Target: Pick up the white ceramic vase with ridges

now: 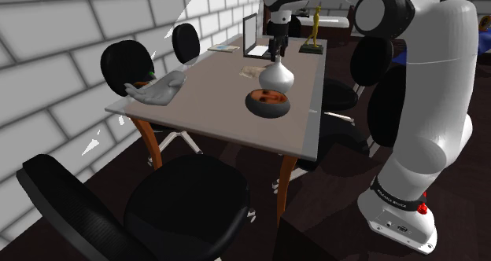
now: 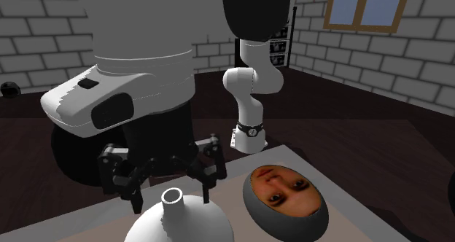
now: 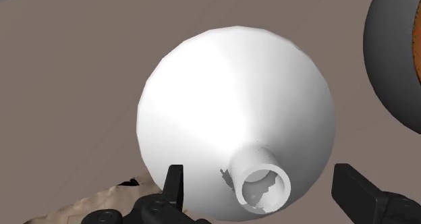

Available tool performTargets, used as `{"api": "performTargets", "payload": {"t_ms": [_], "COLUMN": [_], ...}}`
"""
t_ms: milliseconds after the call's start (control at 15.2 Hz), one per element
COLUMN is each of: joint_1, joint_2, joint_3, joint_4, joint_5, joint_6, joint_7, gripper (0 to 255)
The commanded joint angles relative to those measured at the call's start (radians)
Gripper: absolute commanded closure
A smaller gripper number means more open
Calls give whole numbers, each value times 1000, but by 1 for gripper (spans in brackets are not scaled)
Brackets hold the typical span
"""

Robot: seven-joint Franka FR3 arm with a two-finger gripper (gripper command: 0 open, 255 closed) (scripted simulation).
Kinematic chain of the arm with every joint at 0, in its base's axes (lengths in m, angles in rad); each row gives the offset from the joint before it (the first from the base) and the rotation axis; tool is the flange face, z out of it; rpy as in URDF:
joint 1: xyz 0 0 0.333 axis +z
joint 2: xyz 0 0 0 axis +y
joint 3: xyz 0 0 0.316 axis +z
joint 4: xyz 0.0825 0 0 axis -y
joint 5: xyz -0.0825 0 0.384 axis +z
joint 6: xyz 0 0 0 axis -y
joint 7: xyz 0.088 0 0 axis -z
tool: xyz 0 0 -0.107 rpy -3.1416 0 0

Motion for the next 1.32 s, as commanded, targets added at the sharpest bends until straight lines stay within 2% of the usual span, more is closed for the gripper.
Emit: {"api": "performTargets", "payload": {"t_ms": [0, 66, 660, 1254], "joint_1": [0, 0, 0, -8], "joint_2": [-1, -2, -1, 15], "joint_3": [0, 0, 0, -2], "joint_4": [-11, -12, -11, 135], "joint_5": [0, 0, 0, 2], "joint_6": [10, 12, 10, -119], "joint_7": [-1, -1, -1, 0], "gripper": [0, 255, 255, 255]}}
